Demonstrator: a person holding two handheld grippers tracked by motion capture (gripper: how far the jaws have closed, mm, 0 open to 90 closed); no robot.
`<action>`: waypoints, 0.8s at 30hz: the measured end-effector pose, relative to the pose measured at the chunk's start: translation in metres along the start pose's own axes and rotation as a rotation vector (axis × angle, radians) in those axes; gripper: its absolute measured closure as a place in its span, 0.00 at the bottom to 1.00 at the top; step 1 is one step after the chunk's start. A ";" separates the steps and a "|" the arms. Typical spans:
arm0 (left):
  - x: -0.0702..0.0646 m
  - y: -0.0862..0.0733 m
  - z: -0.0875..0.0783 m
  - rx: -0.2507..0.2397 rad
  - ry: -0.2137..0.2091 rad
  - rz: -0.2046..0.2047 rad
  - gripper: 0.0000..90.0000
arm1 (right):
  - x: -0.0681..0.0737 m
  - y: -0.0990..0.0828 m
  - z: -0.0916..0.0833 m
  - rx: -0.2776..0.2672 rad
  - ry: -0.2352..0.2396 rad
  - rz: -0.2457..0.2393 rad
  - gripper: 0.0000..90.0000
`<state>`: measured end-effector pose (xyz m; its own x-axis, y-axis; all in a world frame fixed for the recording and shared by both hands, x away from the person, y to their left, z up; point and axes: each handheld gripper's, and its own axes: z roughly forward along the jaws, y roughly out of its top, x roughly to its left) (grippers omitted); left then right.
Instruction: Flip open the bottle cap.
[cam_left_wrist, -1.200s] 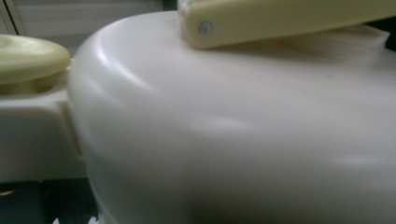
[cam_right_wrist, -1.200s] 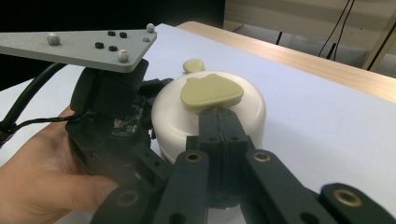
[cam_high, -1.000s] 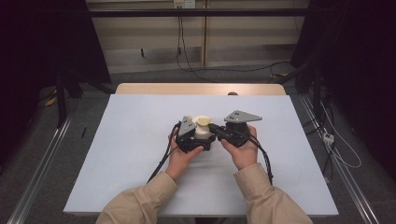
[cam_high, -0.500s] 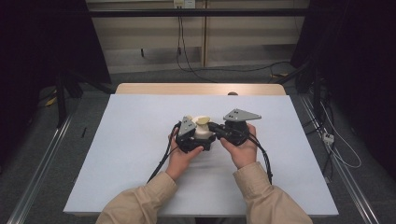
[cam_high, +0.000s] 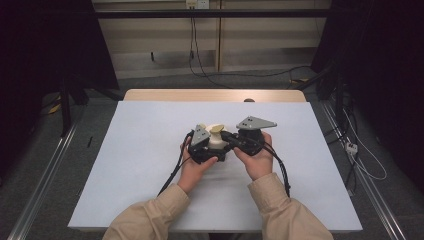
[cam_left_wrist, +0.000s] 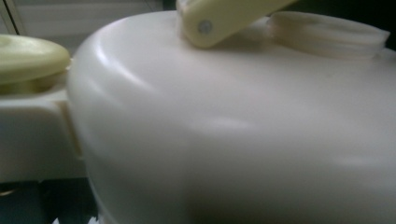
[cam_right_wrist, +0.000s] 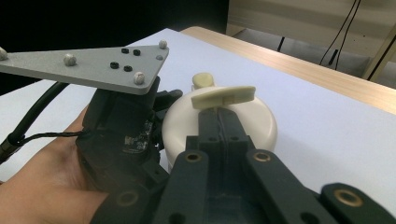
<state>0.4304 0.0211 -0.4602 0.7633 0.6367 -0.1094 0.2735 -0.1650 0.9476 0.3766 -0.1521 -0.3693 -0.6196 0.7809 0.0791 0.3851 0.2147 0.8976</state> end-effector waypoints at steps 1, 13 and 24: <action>0.000 0.000 0.000 0.000 0.000 0.000 0.05 | 0.000 0.000 0.000 -0.001 0.000 0.003 1.00; 0.000 0.000 0.000 -0.001 0.000 -0.001 0.05 | 0.001 0.002 0.002 -0.004 0.001 0.005 1.00; 0.000 0.000 0.000 -0.001 0.000 -0.001 0.05 | 0.002 0.005 0.004 -0.006 0.005 0.003 1.00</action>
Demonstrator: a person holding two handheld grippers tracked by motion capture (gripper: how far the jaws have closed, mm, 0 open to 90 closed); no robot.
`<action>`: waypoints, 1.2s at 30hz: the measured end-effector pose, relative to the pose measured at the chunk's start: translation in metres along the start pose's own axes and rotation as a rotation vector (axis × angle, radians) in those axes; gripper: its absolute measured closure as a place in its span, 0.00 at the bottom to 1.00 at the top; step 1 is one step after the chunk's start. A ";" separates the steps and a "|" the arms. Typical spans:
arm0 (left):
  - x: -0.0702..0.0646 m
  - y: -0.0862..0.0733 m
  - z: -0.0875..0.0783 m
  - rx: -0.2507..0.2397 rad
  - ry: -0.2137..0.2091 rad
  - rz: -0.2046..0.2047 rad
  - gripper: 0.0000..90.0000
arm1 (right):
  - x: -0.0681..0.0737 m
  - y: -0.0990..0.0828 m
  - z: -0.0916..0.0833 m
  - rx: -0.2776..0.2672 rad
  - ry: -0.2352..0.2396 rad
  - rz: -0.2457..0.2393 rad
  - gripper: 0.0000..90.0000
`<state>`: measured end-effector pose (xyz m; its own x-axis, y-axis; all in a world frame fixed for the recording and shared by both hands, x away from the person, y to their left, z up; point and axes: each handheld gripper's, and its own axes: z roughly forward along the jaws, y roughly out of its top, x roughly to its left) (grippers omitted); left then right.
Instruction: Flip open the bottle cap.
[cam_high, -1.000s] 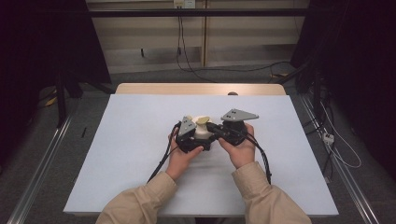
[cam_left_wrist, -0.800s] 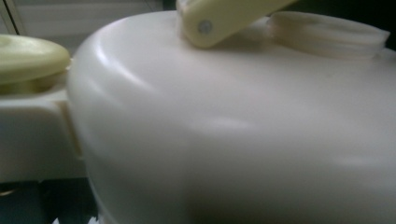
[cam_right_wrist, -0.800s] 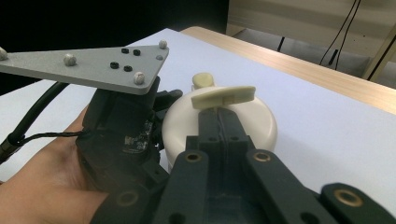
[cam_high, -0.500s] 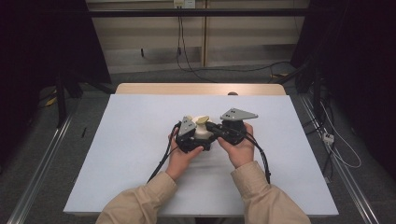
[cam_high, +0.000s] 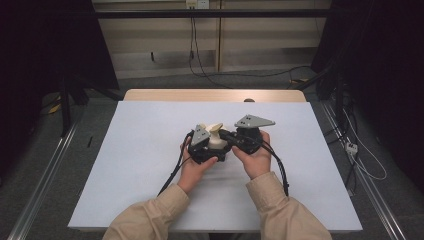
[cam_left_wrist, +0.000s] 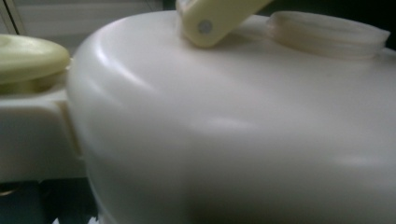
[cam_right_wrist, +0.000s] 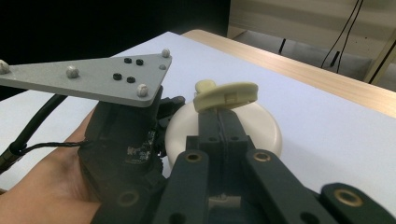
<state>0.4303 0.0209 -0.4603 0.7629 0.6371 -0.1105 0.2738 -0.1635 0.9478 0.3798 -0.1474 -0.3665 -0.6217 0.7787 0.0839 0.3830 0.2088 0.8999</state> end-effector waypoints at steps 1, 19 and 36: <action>0.000 0.000 0.000 0.000 0.000 0.000 0.05 | 0.000 0.000 0.000 -0.001 0.002 -0.001 1.00; 0.000 0.000 0.000 0.001 0.001 0.003 0.05 | 0.002 0.002 0.003 -0.004 0.004 0.000 1.00; 0.000 0.000 0.000 0.001 0.001 0.003 0.05 | 0.003 0.003 0.005 -0.004 0.003 -0.005 1.00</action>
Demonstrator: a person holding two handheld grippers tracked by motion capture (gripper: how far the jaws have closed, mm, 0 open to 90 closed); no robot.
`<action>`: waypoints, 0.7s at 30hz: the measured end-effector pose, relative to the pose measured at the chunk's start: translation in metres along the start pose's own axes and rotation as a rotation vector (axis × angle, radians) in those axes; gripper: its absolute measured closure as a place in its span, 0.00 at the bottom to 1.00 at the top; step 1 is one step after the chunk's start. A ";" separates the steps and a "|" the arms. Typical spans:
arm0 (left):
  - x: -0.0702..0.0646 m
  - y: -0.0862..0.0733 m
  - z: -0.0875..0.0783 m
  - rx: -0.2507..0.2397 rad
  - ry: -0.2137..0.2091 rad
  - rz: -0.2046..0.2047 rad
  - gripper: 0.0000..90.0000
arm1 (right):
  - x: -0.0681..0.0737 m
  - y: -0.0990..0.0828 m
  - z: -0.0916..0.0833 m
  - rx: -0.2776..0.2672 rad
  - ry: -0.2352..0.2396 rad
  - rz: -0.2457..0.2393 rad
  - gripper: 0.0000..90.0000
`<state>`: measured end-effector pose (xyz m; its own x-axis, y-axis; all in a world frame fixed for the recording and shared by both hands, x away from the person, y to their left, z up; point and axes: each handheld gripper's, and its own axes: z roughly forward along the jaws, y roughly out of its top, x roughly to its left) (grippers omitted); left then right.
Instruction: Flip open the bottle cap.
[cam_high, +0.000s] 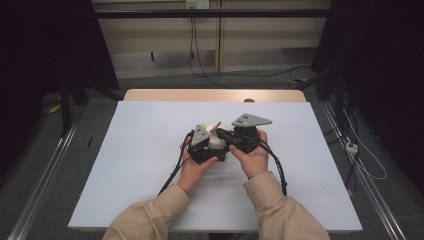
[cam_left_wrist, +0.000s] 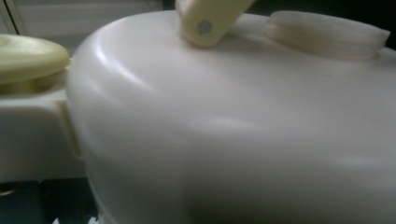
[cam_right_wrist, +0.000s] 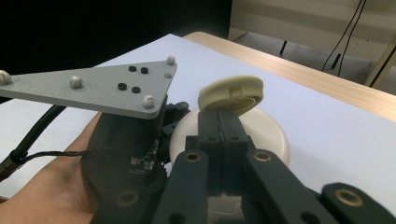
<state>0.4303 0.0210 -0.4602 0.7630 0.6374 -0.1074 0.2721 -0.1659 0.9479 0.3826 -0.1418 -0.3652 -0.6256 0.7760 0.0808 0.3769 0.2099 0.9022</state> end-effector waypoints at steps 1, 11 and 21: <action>0.000 0.000 0.000 0.000 0.000 0.001 0.05 | 0.000 0.000 0.000 0.000 -0.001 0.000 1.00; 0.000 0.000 0.000 0.000 0.000 0.001 0.05 | -0.001 0.001 0.002 0.002 -0.004 -0.008 1.00; 0.000 0.000 0.000 0.000 0.001 0.001 0.05 | -0.001 0.001 0.003 -0.003 -0.007 -0.002 1.00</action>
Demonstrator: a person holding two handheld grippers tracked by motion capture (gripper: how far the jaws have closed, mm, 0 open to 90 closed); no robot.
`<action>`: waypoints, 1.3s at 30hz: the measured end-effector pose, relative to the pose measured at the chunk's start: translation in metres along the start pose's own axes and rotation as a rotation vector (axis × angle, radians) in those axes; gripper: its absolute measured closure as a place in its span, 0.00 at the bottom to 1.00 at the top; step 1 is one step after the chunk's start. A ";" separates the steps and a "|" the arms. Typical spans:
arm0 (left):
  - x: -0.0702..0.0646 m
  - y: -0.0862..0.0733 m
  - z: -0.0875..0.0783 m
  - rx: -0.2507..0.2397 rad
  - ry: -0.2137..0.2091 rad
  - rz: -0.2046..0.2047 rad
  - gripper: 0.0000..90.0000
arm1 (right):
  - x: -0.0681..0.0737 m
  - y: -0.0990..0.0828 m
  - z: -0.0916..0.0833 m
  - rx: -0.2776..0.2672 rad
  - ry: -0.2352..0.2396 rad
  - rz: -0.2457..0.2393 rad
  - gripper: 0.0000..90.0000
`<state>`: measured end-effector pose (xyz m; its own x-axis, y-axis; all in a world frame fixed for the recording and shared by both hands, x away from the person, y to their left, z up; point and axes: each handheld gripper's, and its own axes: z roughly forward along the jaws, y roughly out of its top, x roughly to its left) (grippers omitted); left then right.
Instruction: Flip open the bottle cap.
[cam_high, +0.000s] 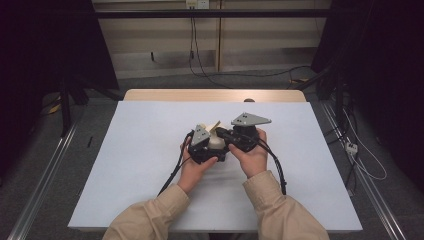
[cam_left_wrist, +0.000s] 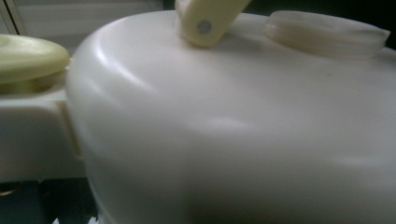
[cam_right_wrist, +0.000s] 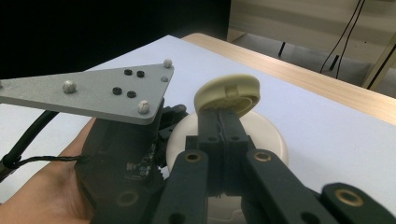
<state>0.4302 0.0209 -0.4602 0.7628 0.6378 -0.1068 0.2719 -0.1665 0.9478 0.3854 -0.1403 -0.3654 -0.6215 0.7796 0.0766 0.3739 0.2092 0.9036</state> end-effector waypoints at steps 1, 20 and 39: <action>0.000 0.000 0.000 0.000 0.000 0.000 0.05 | 0.000 0.000 0.000 -0.001 0.001 0.001 1.00; 0.000 0.000 0.000 0.001 -0.001 0.000 0.05 | 0.000 0.002 0.006 -0.001 0.001 -0.007 1.00; 0.000 0.000 0.000 0.001 -0.001 0.000 0.05 | 0.002 0.003 0.010 -0.002 0.010 -0.008 1.00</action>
<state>0.4305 0.0211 -0.4602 0.7635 0.6369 -0.1072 0.2723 -0.1670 0.9476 0.3918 -0.1320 -0.3668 -0.6310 0.7723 0.0737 0.3677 0.2141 0.9050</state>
